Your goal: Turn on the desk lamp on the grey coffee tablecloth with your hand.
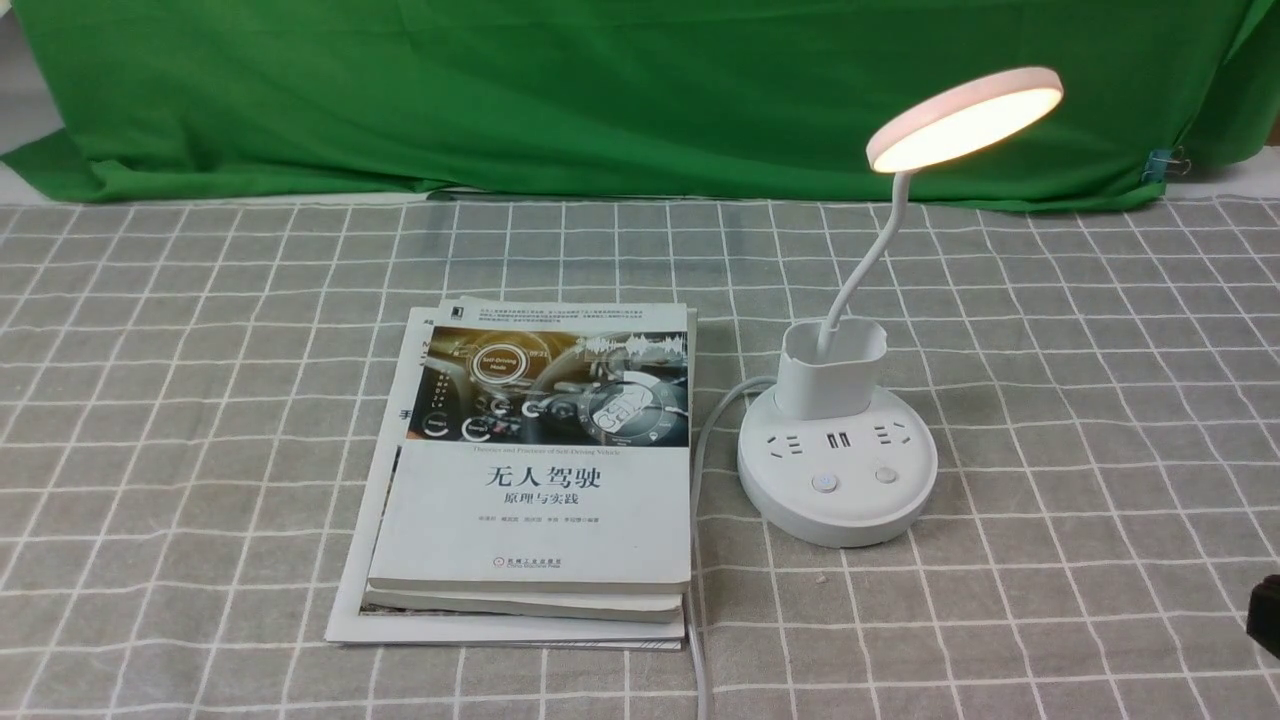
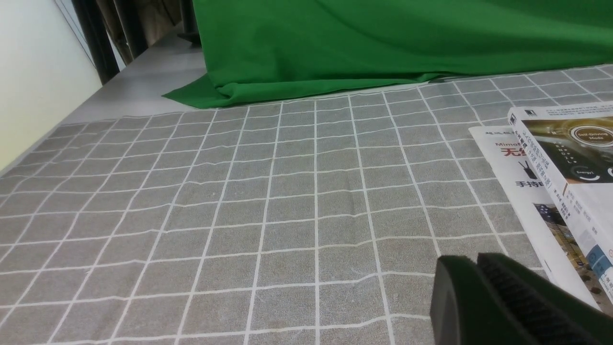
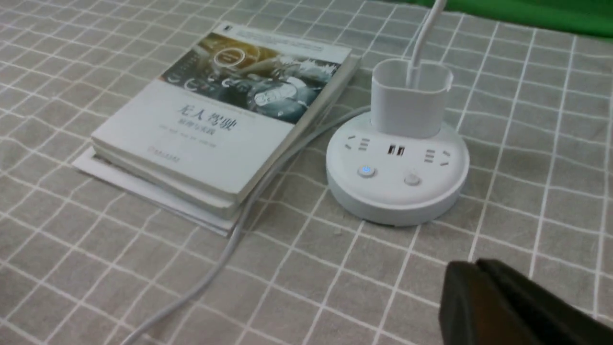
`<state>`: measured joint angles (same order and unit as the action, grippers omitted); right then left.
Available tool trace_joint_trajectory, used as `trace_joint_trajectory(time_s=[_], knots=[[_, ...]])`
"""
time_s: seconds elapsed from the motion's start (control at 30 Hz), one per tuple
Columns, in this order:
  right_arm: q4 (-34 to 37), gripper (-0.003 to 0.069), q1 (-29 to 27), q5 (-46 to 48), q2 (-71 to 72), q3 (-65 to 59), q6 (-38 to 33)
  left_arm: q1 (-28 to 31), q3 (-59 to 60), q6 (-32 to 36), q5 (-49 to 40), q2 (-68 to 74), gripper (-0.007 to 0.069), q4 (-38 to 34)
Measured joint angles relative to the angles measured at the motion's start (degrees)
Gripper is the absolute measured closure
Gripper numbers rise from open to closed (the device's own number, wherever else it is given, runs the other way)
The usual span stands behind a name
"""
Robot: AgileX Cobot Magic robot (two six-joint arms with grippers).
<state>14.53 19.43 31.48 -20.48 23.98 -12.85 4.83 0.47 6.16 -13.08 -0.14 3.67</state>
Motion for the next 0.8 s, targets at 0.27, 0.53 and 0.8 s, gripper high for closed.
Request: trace_joint_trajectory(time_s=[0.27,0.53,0.8], knots=[[-1.4,0.0631,-11.9,-13.8,14.4,-16.7,-0.3,0.0,0.0,0.0,0.0,0.0,0.0606,0.0],[-6.3,0.0631,-13.1,-16.6,20.4,-24.4,-0.1,0.0,0.0,0.0,0.0,0.0,0.0606,0.0],[-6.3,0.0631,-13.1,-17.2,20.4,-24.4,-0.1,0.0,0.0,0.0,0.0,0.0,0.0606,0.0]])
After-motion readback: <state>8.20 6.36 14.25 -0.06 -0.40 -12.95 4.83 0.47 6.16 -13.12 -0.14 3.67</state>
